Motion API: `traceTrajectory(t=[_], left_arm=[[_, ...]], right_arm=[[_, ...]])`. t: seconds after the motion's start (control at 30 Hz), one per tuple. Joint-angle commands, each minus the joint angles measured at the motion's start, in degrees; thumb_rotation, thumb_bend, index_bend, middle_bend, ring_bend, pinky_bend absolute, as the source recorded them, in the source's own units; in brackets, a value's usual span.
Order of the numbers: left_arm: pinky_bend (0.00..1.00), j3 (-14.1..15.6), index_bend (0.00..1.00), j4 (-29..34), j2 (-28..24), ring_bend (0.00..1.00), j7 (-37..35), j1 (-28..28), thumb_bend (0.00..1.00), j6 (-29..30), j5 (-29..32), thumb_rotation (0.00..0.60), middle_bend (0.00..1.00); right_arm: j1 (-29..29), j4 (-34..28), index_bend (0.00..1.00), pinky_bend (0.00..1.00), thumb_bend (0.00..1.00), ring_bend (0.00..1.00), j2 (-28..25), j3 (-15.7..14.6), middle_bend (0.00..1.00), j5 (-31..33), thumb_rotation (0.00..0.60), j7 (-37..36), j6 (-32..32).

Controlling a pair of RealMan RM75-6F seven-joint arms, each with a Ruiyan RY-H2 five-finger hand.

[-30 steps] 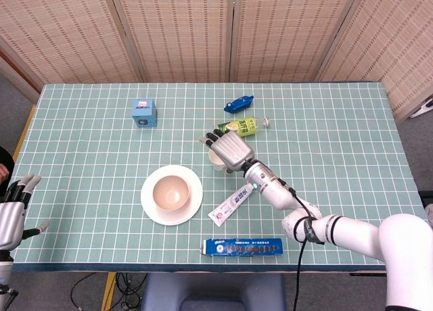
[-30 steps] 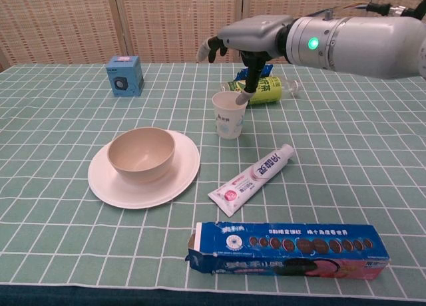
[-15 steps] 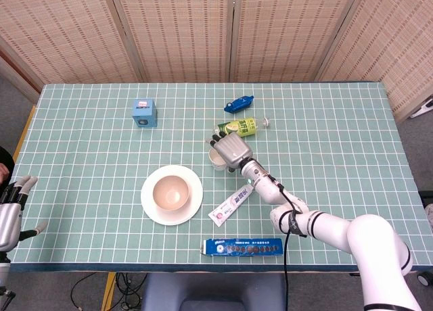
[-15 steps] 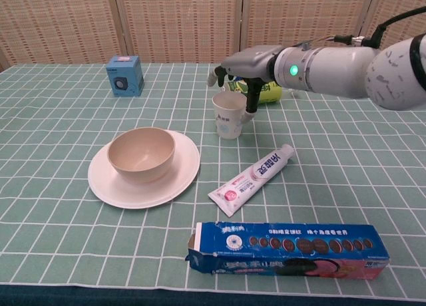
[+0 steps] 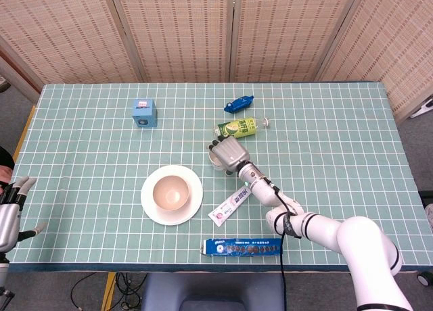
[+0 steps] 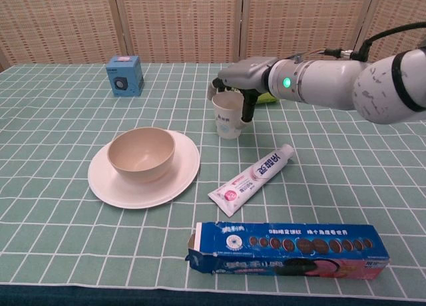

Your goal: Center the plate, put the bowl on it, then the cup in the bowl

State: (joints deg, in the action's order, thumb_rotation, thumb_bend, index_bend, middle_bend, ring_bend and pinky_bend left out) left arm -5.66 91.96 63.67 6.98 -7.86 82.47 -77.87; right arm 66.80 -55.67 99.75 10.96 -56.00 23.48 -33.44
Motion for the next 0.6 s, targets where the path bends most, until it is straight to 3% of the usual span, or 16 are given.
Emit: traceTrajectory(t=[0.03, 0.37, 0.6], left_arm=[[0.39, 0.0, 0.11, -0.1, 0.0, 0.13, -0.1, 0.1, 0.12, 0.0, 0.1, 0.600, 0.11], [0.39, -0.1, 0.11, -0.2, 0.0, 0.13, 0.0, 0.1, 0.12, -0.1, 0.1, 0.600, 0.11], [0.39, -0.2, 0.11, 0.0, 0.1, 0.13, 0.4, -0.2, 0.12, -0.3, 0.0, 0.600, 0.11]], right_arm=[[0.0, 0.6, 0.25, 0.40, 0.25, 0.21, 0.5, 0.0, 0.29, -0.4, 0.600, -0.5, 0.0], [-0.3, -2.1, 0.32, 0.44, 0.27, 0.24, -1.6, 0.8, 0.32, -2.0, 0.600, -2.3, -1.0], [-0.4, -13.3, 0.32, 0.44, 0.27, 0.24, -7.7, 2.3, 0.32, -4.8, 0.600, -2.1, -4.7]])
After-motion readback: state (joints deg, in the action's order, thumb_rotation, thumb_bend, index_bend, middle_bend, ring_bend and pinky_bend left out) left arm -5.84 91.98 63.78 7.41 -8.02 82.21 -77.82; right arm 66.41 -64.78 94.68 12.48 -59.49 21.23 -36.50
